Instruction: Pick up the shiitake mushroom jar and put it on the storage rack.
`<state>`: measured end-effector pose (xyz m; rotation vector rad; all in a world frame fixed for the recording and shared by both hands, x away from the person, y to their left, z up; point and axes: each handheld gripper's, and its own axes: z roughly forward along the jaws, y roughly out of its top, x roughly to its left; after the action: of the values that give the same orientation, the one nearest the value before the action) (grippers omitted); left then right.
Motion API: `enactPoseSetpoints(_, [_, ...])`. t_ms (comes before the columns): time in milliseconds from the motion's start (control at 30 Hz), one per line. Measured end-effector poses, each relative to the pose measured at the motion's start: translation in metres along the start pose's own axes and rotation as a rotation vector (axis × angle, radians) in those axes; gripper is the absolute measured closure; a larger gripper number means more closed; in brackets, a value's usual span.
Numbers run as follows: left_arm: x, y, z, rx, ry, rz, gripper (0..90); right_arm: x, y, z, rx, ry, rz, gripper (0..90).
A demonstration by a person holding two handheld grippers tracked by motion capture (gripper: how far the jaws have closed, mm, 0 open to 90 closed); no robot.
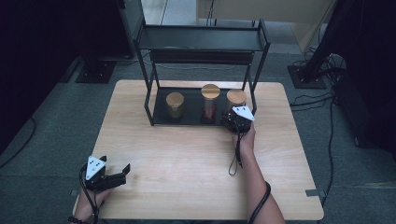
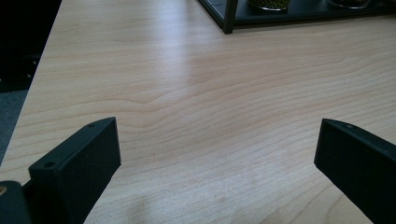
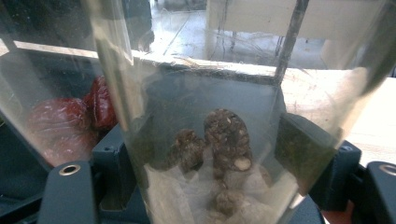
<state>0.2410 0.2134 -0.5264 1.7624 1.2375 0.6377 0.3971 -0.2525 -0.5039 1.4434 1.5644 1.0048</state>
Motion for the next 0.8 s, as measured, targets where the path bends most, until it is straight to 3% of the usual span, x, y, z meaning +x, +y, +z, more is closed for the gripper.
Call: enactPoseSetpoints(800, [0.001, 0.000, 0.000, -0.006, -0.006, -0.008, 0.4, 0.010, 0.002, 0.017, -0.011, -0.063, 0.032, 24.8])
